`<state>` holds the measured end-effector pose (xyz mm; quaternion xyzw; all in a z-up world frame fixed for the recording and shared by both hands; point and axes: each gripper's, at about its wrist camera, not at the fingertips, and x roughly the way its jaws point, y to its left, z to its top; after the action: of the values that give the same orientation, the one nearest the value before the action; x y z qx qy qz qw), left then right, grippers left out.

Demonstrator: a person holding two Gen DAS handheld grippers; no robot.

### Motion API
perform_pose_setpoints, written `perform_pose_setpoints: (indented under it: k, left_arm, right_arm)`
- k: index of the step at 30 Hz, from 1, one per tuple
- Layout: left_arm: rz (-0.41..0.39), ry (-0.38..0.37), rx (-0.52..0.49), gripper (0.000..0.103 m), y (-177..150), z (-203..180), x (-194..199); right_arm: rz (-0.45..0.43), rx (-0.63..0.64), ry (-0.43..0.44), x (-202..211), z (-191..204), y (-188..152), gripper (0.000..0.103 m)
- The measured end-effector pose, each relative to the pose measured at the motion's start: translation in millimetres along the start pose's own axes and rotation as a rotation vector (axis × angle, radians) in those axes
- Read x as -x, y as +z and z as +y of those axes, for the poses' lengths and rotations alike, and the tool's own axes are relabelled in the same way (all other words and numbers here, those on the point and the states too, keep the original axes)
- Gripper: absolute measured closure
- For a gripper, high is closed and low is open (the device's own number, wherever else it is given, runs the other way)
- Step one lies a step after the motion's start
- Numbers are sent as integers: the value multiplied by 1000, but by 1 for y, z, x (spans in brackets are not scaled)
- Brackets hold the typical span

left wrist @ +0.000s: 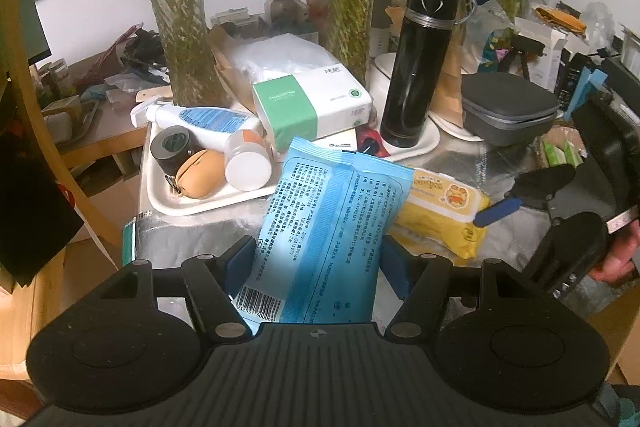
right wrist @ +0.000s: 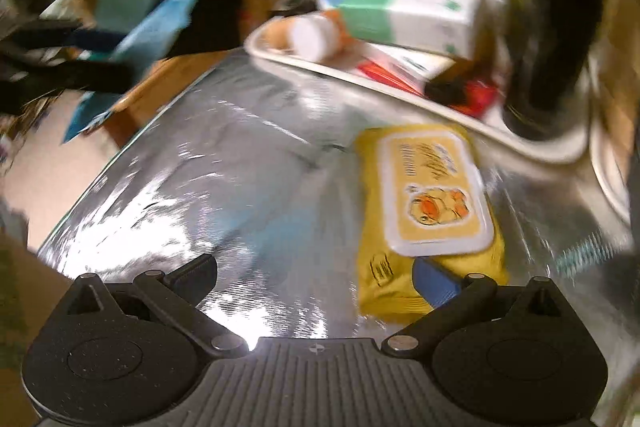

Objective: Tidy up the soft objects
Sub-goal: 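Grasp the yellow duck Wipes pack with the right tool while the left tool holds the blue packet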

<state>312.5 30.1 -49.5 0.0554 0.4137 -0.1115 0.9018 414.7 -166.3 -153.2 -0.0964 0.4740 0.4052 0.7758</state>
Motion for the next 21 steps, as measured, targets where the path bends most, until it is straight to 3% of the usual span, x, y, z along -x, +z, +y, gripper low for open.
perform_pose_setpoints:
  k: [5, 9, 14, 21]
  left_arm:
    - [9, 5, 10, 37, 1, 4, -1]
    - [6, 0, 21, 37, 2, 6, -1]
    - [-1, -4, 19, 37, 4, 6, 0]
    - [1, -8, 29, 37, 4, 10, -1]
  right_arm:
    - [-100, 48, -23, 18, 1, 15, 0]
    - [-144, 15, -150, 6, -13, 21, 0]
    - [-78, -19, -271, -33, -29, 26, 0]
    - [-16, -25, -342, -62, -39, 20, 2]
